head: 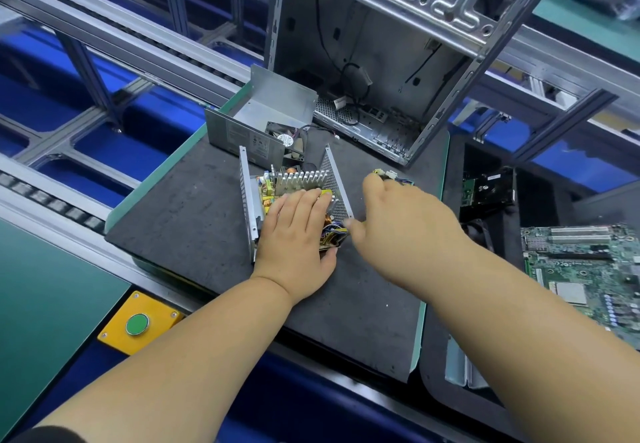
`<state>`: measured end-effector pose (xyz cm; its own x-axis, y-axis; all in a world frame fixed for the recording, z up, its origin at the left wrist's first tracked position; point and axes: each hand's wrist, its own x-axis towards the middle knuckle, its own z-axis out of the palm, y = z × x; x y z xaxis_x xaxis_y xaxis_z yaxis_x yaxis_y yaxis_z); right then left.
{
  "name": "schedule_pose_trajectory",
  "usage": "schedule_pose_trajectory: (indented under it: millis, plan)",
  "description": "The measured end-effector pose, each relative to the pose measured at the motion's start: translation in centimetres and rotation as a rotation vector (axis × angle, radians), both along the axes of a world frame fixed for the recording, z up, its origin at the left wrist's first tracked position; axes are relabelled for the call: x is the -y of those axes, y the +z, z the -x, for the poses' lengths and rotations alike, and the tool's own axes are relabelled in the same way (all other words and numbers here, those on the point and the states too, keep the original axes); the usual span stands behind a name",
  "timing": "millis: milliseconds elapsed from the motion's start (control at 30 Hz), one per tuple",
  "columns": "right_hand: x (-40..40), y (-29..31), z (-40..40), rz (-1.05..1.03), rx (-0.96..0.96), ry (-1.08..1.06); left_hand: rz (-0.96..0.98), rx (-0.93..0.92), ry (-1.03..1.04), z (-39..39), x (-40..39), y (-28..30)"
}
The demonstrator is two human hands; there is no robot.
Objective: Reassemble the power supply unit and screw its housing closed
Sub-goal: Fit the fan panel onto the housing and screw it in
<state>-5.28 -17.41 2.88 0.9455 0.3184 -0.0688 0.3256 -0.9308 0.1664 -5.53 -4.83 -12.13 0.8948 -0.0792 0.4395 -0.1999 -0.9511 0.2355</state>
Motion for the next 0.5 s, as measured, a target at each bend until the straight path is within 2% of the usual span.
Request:
schedule_pose_trajectory:
  millis: [67,167,367,500]
  plan:
    - [0.1,0.1,0.2,-0.014,-0.038,0.050,-0.004,-0.001,0.000,0.0,0.0,0.0]
    - [0.2,0.1,-0.3,-0.042,-0.050,0.005,-0.004,0.002,-0.001,-0.1,0.0,-0.1]
    - [-0.3,-0.3,-1.3,0.100,0.037,-0.156,0.003,-0.003,-0.011,-0.1,0.0,0.0]
    - [0.1,-0.3,-0.3,-0.020,0.026,-0.106,-0.002,-0.008,-0.011,0.1,0.0,0.0]
